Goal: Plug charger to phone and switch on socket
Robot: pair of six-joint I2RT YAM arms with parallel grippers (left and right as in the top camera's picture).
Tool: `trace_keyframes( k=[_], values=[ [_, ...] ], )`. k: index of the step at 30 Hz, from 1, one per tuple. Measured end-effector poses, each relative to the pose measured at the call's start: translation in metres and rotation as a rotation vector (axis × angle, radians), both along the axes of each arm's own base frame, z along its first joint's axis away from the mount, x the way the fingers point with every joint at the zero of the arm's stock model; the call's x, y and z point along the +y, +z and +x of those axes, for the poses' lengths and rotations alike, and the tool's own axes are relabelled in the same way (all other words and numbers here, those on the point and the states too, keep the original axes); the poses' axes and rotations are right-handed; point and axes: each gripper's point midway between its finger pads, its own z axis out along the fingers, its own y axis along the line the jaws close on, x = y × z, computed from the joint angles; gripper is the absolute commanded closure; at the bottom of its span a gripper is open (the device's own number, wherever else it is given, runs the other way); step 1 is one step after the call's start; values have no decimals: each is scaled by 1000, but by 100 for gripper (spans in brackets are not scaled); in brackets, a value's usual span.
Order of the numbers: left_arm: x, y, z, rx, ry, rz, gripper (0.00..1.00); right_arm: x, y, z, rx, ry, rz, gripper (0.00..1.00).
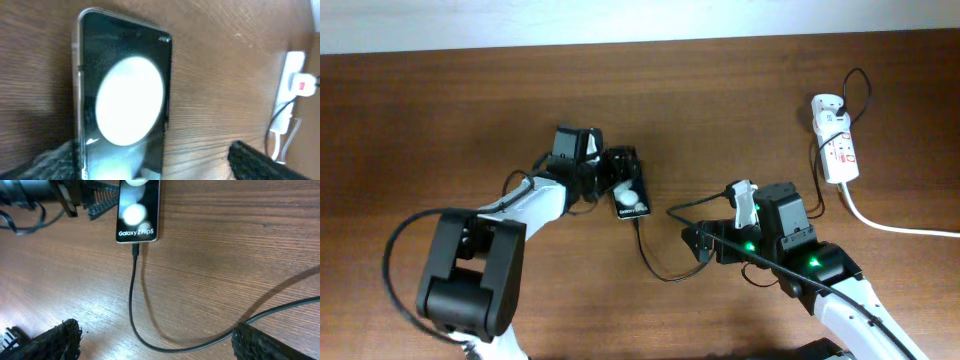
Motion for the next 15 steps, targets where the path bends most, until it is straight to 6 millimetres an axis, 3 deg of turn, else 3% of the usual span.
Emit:
trace_keyframes(
  k=[4, 6, 8, 9, 10, 12, 13, 14, 15],
  values=[
    [32, -2, -6, 95, 70, 47, 1, -1, -1, -4, 12, 1, -4, 0],
    [69, -5, -9, 169, 154, 58, 1, -3, 9, -5, -33, 5, -5, 1],
    [80, -3, -13, 168, 107, 43, 1, -20, 11, -8, -21, -33, -94, 1],
    [79, -2, -16, 150, 62, 45, 1, -44, 32, 0, -20, -90, -160, 1],
    [79, 0, -19, 135, 34, 53, 1, -53, 47, 10, -55, -121, -170, 1],
    [76, 12, -37, 98, -26, 93, 1, -111, 96, 36, -131, -292, -221, 1],
    [70, 23, -37, 49, -57, 104, 1, -126, 103, 38, -119, -326, -227, 0],
    [59, 51, -39, -47, -111, 116, 1, -167, 104, 51, -94, -443, -242, 4],
    [42, 89, -42, -177, -176, 116, 1, -184, 98, 55, -68, -489, -249, 7]
  ],
)
